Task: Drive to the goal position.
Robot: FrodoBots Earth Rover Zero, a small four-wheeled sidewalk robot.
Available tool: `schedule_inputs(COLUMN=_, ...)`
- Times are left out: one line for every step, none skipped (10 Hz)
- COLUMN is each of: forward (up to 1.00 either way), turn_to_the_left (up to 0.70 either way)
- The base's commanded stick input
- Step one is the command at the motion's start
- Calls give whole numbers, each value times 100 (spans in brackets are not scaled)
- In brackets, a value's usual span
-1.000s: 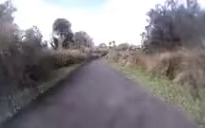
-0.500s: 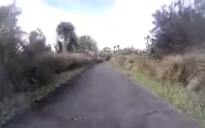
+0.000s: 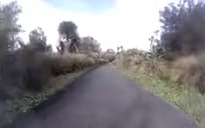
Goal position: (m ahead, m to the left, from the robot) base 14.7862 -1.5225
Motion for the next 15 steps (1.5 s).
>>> schedule_inputs(forward=85, turn_to_the_left=-34)
schedule_inputs(forward=85, turn_to_the_left=-34)
schedule_inputs(forward=85, turn_to_the_left=-34)
schedule_inputs(forward=85, turn_to_the_left=-34)
schedule_inputs(forward=85, turn_to_the_left=-34)
schedule_inputs(forward=85, turn_to_the_left=-26)
schedule_inputs(forward=85, turn_to_the_left=-5)
schedule_inputs(forward=85, turn_to_the_left=-2)
schedule_inputs(forward=85, turn_to_the_left=0)
schedule_inputs(forward=85, turn_to_the_left=0)
schedule_inputs(forward=85, turn_to_the_left=0)
schedule_inputs(forward=85, turn_to_the_left=0)
schedule_inputs(forward=85, turn_to_the_left=0)
schedule_inputs(forward=85, turn_to_the_left=0)
schedule_inputs(forward=85, turn_to_the_left=0)
